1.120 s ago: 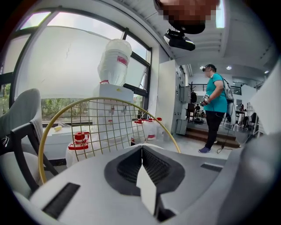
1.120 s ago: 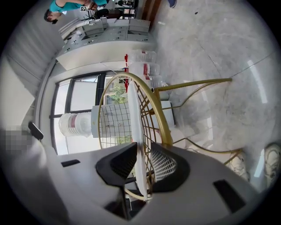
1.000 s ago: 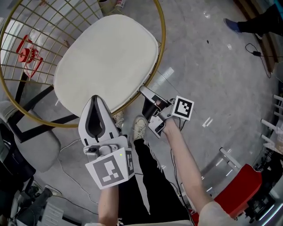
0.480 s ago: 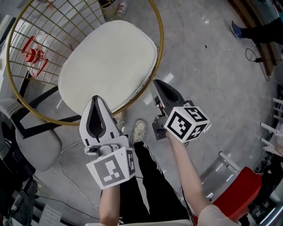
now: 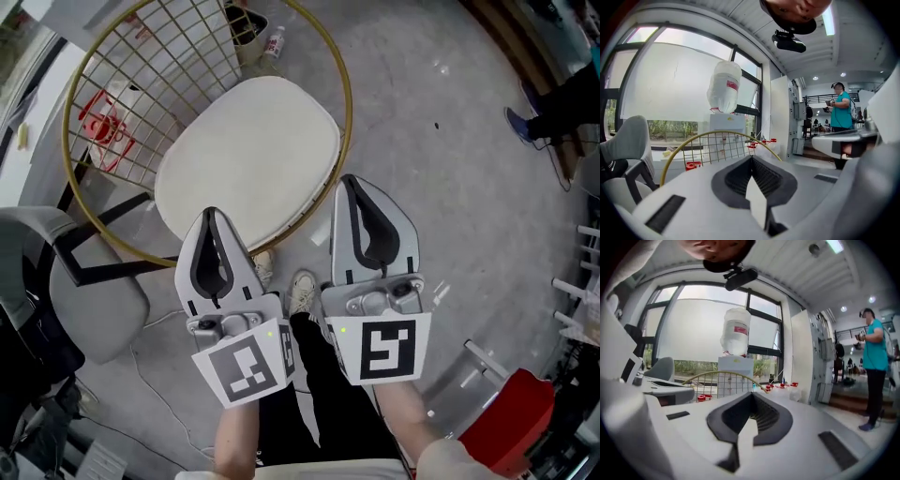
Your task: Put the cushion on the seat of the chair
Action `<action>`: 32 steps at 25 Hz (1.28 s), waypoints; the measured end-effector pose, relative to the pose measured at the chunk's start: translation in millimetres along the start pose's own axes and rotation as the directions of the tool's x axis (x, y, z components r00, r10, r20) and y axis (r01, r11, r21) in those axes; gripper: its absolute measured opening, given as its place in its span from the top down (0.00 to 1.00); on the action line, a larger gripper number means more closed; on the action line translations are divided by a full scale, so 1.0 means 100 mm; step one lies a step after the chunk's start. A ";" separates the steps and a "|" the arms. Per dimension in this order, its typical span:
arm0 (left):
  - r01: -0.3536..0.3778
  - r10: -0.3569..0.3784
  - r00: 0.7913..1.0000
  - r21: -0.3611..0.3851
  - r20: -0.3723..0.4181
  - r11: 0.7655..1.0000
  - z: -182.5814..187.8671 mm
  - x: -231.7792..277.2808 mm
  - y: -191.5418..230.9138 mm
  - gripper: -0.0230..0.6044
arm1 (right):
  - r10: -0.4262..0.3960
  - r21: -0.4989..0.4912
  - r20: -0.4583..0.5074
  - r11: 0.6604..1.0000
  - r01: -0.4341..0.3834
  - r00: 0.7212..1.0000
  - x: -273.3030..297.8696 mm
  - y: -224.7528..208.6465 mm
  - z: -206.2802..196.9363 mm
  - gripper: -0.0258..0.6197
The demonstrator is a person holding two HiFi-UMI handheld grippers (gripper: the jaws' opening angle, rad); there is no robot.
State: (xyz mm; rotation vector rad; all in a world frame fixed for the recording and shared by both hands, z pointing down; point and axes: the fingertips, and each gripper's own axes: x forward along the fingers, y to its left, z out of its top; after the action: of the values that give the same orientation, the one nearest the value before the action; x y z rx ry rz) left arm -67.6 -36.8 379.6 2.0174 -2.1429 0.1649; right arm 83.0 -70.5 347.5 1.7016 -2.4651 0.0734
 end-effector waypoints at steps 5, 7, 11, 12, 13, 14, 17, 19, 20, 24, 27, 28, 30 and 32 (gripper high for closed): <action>0.024 -0.024 0.999 -0.003 0.031 1.000 0.62 -0.23 -0.03 0.94 | -0.029 -0.067 0.029 0.997 0.031 0.999 -0.29 0.17 0.64 0.93; 0.023 -0.023 0.999 -0.010 0.045 1.000 0.93 -0.37 -0.02 0.94 | -0.034 -0.105 0.035 0.994 0.038 0.999 -0.44 0.22 0.95 0.94; 0.041 -0.036 0.991 -0.037 0.130 0.998 1.58 -0.43 0.02 0.94 | -0.049 -0.142 0.128 0.988 0.067 0.991 -0.48 0.25 1.63 0.94; 0.048 -0.042 0.988 -0.037 0.146 0.998 1.74 -0.45 0.03 0.94 | -0.050 -0.139 0.139 0.988 0.069 0.989 -0.48 0.27 1.77 0.94; 0.054 -0.048 0.987 -0.034 0.155 0.998 1.89 -0.50 0.03 0.94 | -0.051 -0.130 0.142 0.989 0.069 0.989 -0.52 0.30 1.89 0.94; 0.060 -0.054 0.985 -0.029 0.161 0.998 2.03 -0.58 0.03 0.94 | -0.052 -0.115 0.146 0.991 0.069 0.988 -0.58 0.33 2.02 0.94; 0.068 -0.061 0.979 -0.029 0.192 0.997 2.44 -0.81 0.07 0.94 | -0.031 -0.107 0.194 0.993 0.052 0.980 -0.74 0.47 2.44 0.94; 0.064 -0.056 0.975 -0.032 0.217 0.997 2.67 -0.96 0.12 0.94 | 0.010 -0.152 0.208 0.988 0.022 0.978 -0.82 0.58 2.66 0.94; 0.063 -0.055 0.972 -0.032 0.229 0.997 2.77 -1.03 0.13 0.94 | 0.021 -0.154 0.213 0.988 0.012 0.977 -0.87 0.61 2.75 0.94; 0.078 -0.071 0.959 -0.015 0.274 0.997 3.07 -1.30 0.17 0.94 | 0.035 -0.106 0.230 0.994 -0.010 0.973 -1.04 0.67 2.98 0.94; 0.084 -0.080 0.945 0.000 0.316 0.996 3.27 -1.44 0.23 0.94 | 0.052 -0.048 0.237 0.998 -0.042 0.970 -1.08 0.69 3.06 0.94; 0.089 -0.083 0.938 -0.003 0.336 0.996 3.35 -1.45 0.24 0.94 | 0.062 -0.032 0.243 0.998 -0.055 0.968 -1.06 0.69 3.10 0.94; 0.091 -0.084 0.925 0.000 0.371 0.996 3.49 -1.46 0.28 0.94 | 0.078 -0.007 0.252 0.997 -0.079 0.965 -1.02 0.74 3.15 0.93; 0.076 -0.077 0.917 0.016 0.392 0.997 3.57 -1.49 0.36 0.94 | 0.090 0.017 0.252 0.995 -0.098 0.964 -1.01 0.83 3.16 0.93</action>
State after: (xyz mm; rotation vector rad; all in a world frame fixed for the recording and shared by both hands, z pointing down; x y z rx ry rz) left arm -118.5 35.2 1.1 2.2894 -2.2727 -0.2779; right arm 11.5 13.7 24.2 1.6983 -2.7381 -0.1032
